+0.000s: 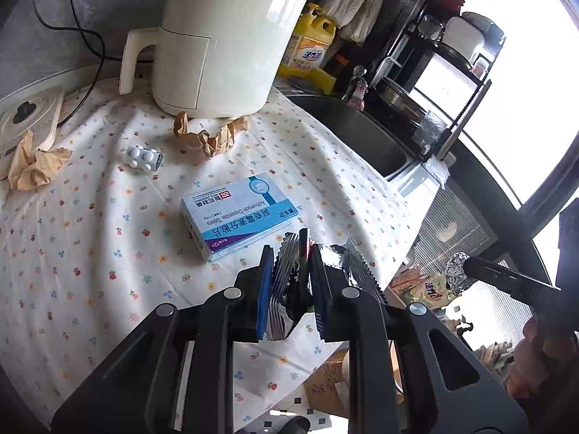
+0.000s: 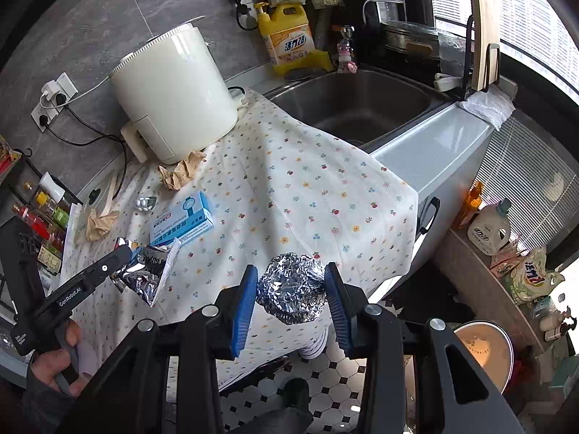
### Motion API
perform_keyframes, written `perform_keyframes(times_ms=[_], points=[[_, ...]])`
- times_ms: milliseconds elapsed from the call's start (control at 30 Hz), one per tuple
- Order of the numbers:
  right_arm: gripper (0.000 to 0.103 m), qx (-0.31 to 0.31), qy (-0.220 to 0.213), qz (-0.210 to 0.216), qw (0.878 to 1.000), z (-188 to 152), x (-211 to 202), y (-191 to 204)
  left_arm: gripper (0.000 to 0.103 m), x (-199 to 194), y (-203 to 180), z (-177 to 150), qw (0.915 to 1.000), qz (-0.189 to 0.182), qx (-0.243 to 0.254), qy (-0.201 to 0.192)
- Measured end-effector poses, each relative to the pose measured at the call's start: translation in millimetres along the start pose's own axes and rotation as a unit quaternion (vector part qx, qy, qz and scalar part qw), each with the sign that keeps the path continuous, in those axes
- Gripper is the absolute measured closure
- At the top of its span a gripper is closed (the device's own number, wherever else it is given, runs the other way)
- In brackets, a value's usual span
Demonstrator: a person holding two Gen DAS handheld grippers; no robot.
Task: Collect trash
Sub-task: 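Carry the foil wrapper and foil ball over the white bucket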
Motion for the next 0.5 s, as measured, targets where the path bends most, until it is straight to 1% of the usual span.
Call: perform_keyframes(times_ms=[233, 500], points=[[0.065, 0.069, -0.012, -0.020, 0.997, -38.7, -31.6, -88.5, 0.083, 23.9, -83.1, -15.6, 0.9981, -0.021, 0.053, 0.023], [0.065, 0.135, -0.021, -0.044, 0.990, -92.0, -63.4, -179.7, 0.083, 52.4, -168.2, -47.5, 0.9926, -0.046, 0.100, 0.050]])
Point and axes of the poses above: each gripper's, at about its wrist camera, not at the fingertips, and x roughly the way its jaws point, y to its left, z to its top, the point moved 8 cm from there along x, roughly the way its jaws point, and after that the axes turned 14 degrees about y, right-handed, at the moved point
